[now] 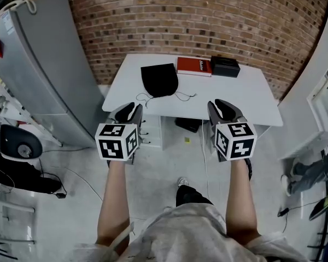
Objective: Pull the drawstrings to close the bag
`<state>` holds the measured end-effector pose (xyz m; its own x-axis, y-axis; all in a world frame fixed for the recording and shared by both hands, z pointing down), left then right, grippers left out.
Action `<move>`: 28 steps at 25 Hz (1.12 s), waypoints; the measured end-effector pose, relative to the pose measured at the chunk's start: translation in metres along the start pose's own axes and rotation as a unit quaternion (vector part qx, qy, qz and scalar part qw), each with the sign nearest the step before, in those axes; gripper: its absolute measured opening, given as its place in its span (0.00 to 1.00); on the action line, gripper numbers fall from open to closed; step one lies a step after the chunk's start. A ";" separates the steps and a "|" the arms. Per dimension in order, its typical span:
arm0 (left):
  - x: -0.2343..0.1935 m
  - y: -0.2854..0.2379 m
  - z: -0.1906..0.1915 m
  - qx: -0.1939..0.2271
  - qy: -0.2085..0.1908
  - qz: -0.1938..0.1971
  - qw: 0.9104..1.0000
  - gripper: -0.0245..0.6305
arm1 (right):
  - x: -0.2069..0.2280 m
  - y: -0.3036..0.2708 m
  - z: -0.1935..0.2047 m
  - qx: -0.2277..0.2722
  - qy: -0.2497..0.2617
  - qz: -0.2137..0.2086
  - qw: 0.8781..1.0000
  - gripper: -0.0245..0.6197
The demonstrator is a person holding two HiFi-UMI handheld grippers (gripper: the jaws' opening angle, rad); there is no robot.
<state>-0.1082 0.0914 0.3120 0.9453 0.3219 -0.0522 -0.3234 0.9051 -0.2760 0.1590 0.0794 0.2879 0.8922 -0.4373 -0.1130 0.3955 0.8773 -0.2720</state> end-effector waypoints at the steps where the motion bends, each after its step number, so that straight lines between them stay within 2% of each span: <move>1: 0.000 -0.001 0.000 0.001 0.000 0.000 1.000 0.18 | 0.000 -0.001 0.001 -0.001 0.000 0.000 1.000 0.18; 8: -0.004 -0.008 0.001 0.006 0.003 -0.002 1.000 0.26 | 0.001 -0.009 0.006 -0.001 -0.001 -0.001 1.000 0.23; 13: -0.007 -0.014 -0.003 0.010 0.001 -0.001 1.000 0.28 | -0.001 -0.017 0.005 0.001 -0.004 -0.009 1.000 0.29; 20: -0.008 -0.026 -0.002 0.009 0.001 0.000 1.000 0.35 | 0.002 -0.030 0.008 -0.001 -0.007 -0.011 1.000 0.32; 28: -0.021 -0.049 0.003 0.009 0.006 -0.004 1.000 0.36 | 0.009 -0.059 0.012 -0.006 -0.012 -0.022 1.000 0.35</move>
<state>-0.1122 0.0415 0.3294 0.9484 0.3111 -0.0610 -0.3160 0.9125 -0.2599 0.1461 0.0266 0.3145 0.8785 -0.4712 -0.0782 0.4326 0.8543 -0.2880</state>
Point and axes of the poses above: the fingertips, and each gripper's own axes: y backward along the fingers, x to its right, z out of its underside, the point moved 4 cm from there along y, backward along the fingers, and after that the axes turned 4 degrees about -x, right-handed, at the moved point
